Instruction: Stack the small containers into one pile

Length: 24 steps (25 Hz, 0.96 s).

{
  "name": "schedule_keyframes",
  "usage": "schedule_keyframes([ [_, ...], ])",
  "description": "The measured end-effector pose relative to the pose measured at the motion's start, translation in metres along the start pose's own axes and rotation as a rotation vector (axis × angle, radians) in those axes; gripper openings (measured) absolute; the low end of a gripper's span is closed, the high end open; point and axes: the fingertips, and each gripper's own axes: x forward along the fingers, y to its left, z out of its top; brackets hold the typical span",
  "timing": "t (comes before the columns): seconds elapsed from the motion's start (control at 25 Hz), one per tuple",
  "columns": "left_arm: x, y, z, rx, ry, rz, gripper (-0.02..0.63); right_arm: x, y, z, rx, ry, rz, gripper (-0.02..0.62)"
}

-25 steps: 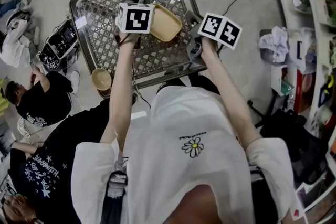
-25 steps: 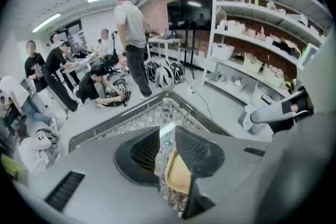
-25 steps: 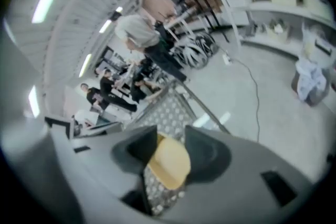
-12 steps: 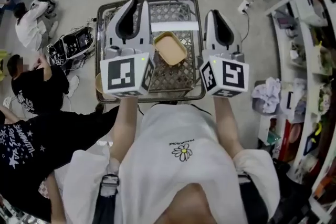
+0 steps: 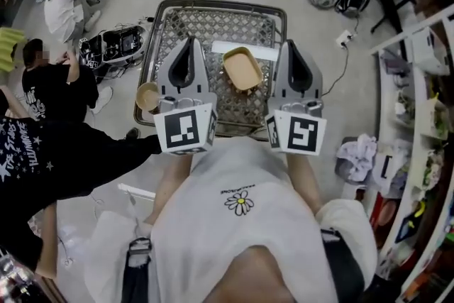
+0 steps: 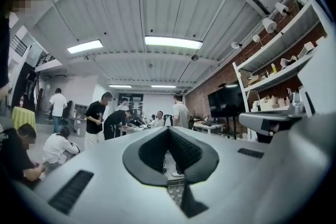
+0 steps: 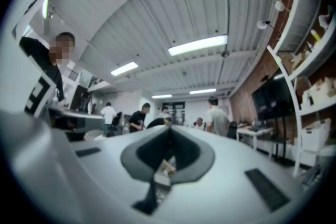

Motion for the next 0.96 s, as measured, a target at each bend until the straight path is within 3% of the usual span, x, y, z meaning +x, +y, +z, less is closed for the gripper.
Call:
schedule_keyframes([
  [0.36,-0.007,-0.002,-0.003,0.079,-0.002,0.002,0.025,-0.003,0.015,-0.023,0.061,0.104,0.041,0.031],
  [0.96,0.004,-0.006,-0.013,0.064,0.017,-0.03,0.025,0.0,0.013,-0.033,0.082,0.135,0.029,0.031],
])
